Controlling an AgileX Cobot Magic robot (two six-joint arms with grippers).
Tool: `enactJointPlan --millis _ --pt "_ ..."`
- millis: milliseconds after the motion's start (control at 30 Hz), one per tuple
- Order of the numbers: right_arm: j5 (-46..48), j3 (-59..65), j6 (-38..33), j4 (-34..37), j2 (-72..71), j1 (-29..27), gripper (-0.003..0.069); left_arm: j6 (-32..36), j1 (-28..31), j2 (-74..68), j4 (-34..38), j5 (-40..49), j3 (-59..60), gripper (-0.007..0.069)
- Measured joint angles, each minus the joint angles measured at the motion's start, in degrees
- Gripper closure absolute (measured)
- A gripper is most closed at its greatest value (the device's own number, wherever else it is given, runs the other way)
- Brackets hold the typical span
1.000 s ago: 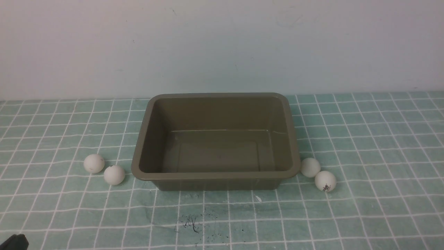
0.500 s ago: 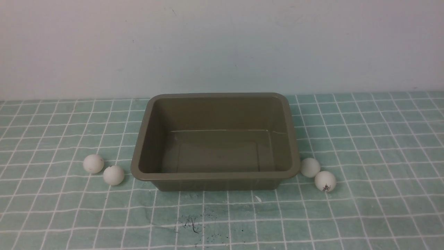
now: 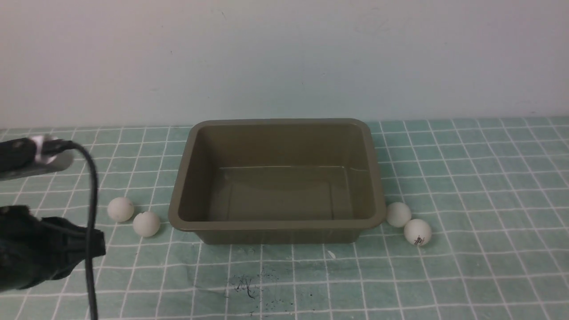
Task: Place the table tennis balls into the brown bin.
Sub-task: 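Reach for and grasp a ping pong ball on the table beside the basket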
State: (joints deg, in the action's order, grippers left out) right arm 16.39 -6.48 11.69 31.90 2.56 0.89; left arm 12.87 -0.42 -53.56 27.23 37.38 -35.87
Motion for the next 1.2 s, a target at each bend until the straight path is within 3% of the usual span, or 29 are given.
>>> enactJointPlan --millis 100,333,433,700,800,1067,1200 --pt "15.7 -12.2 -6.5 -6.3 10.7 0.8 0.0672 4.3 0.0 -11.9 -0.2 -0.7 -5.1 0.0629" --pt "32.1 -28.1 -12.0 -13.6 28.1 0.8 0.0672 9.8 0.0 -29.6 -0.2 -2.5 -13.4 0.0618" --pt "32.7 -30.0 -12.2 -14.0 31.2 0.8 0.0672 10.9 0.0 -34.0 -0.2 -3.5 -16.3 0.0575" --pt "32.3 -30.4 -12.3 -15.6 32.7 0.8 0.0672 11.4 0.0 -43.8 -2.2 -9.5 -20.3 0.0291" --pt "31.2 -30.4 -12.4 -15.7 32.7 0.8 0.0672 11.6 0.0 -46.7 -2.3 -10.9 -20.3 0.0217" --pt "28.3 -30.6 -12.4 -15.9 33.7 0.8 0.0672 11.6 0.0 -52.8 -2.3 -14.2 -20.3 0.0191" --pt "28.4 -31.0 -12.4 -15.9 38.3 0.8 0.0672 11.6 0.0 -53.4 -2.3 -14.9 -20.4 0.0270"
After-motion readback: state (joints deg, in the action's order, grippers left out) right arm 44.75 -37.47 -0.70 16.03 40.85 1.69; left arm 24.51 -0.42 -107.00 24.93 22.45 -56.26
